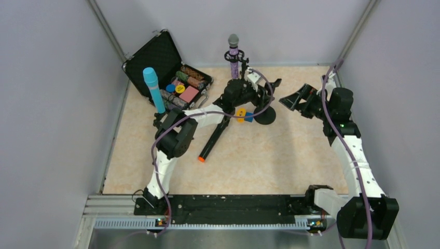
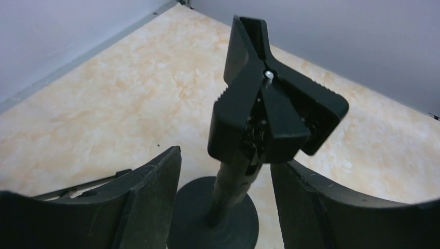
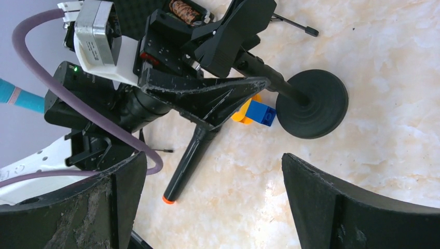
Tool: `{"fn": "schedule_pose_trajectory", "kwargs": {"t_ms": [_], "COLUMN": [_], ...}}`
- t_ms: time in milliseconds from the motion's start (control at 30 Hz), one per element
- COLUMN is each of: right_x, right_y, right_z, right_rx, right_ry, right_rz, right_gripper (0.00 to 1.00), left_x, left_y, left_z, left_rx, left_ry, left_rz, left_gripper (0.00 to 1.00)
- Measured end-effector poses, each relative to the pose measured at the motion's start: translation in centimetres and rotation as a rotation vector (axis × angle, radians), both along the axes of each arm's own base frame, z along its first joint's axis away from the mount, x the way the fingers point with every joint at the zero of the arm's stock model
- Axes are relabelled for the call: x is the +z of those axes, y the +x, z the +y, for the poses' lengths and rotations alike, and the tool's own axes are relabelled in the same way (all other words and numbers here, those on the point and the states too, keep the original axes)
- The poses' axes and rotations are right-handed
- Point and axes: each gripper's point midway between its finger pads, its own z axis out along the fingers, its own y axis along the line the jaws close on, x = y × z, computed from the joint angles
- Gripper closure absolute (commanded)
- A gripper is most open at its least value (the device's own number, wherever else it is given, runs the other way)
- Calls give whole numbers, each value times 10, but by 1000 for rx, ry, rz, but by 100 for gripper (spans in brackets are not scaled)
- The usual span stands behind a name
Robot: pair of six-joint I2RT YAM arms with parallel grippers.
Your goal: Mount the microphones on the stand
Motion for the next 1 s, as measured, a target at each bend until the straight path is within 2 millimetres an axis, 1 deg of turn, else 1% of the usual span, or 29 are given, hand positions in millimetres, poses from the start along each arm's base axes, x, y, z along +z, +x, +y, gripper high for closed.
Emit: {"fn": "schedule_pose_trajectory", "kwargs": {"t_ms": [100, 200, 267, 367, 400, 600, 767, 867, 1000], "right_x": [1, 2, 3, 4, 4, 5, 7, 12, 20], "right_y": [0, -1, 0, 0, 0, 0, -2, -4, -8], "right_z": [1, 2, 2, 2, 3, 3, 3, 4, 4], "right_rx": [5, 9, 11, 12, 12, 12, 15, 16, 17], "right_ry": [6, 10, 11, 13, 15, 17, 18, 18, 16], "right_rz": [0, -3, -7, -10, -9, -9, -16, -33, -58], "right_gripper": [1, 1, 1, 1, 1, 1, 1, 1, 1], "left_x": [4, 3, 2, 4, 5, 2, 0, -2, -4], "left_y": [7, 8, 6, 1, 0, -19, -45, -65, -97], "left_z": [-8, -13, -15, -17, -17, -16, -11, -10, -11], "left_rx": [-5, -25, -43, -65, -71, -123, -166, -199, -267], "left_ry": [-31, -50, -60, -71, -79, -102, -70, -37, -10], "left_rz": [-25, -35, -31, -52, -58, -86, -106, -117, -117], "left_gripper": [43, 58, 70, 95, 99, 100, 100, 100, 100]}}
